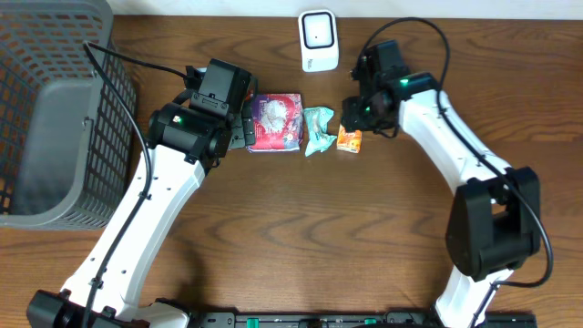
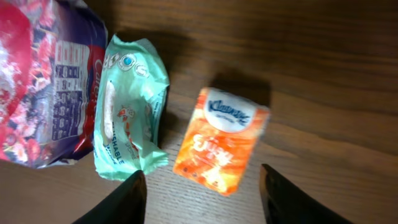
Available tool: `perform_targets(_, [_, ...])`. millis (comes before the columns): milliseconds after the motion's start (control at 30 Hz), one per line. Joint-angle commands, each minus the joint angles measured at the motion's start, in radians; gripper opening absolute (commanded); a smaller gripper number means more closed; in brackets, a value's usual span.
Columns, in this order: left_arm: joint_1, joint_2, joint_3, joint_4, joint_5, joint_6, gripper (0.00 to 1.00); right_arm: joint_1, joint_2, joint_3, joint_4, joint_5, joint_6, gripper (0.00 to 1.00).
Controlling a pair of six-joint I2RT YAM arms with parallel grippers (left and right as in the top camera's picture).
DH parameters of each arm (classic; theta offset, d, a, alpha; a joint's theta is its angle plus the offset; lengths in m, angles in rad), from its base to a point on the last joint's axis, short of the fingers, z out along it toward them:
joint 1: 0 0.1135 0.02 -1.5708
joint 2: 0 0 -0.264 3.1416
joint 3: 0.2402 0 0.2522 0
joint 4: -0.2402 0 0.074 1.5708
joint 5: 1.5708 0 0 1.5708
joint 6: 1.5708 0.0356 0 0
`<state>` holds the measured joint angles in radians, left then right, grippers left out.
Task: Scan the item barcode
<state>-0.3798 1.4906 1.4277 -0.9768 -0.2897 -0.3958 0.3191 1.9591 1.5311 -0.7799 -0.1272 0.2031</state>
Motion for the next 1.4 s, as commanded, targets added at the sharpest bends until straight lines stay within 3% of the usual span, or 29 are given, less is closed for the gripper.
perform_targets(0, [0.003, 0.000, 0.012, -0.003, -0.003, -0.003, 0.98, 0.044, 0.039, 0.019, 0.007, 0.105, 0.043, 0.50])
perform_targets(300, [0.003, 0.000, 0.012, -0.003, -0.003, -0.003, 0.98, 0.115, 0.056, 0.009, 0.021, 0.319, 0.157, 0.49])
perform_targets(800, [0.003, 0.000, 0.012, -0.003, -0.002, -0.003, 0.98, 0.161, 0.158, -0.004, 0.076, 0.323, 0.163, 0.52])
perform_targets(967, [0.003, 0.000, 0.012, -0.003, -0.003, -0.003, 0.98, 0.174, 0.201, -0.004, 0.072, 0.392, 0.163, 0.46])
perform_targets(1133, [0.003, 0.000, 0.012, -0.003, -0.003, -0.003, 0.98, 0.172, 0.207, -0.004, 0.037, 0.436, 0.163, 0.31])
perform_targets(1267, [0.003, 0.000, 0.012, -0.003, -0.003, -0.003, 0.98, 0.171, 0.207, -0.004, 0.013, 0.436, 0.163, 0.27])
perform_targets(1367, [0.003, 0.000, 0.012, -0.003, -0.002, -0.003, 0.98, 0.163, 0.207, -0.004, -0.010, 0.429, 0.163, 0.12])
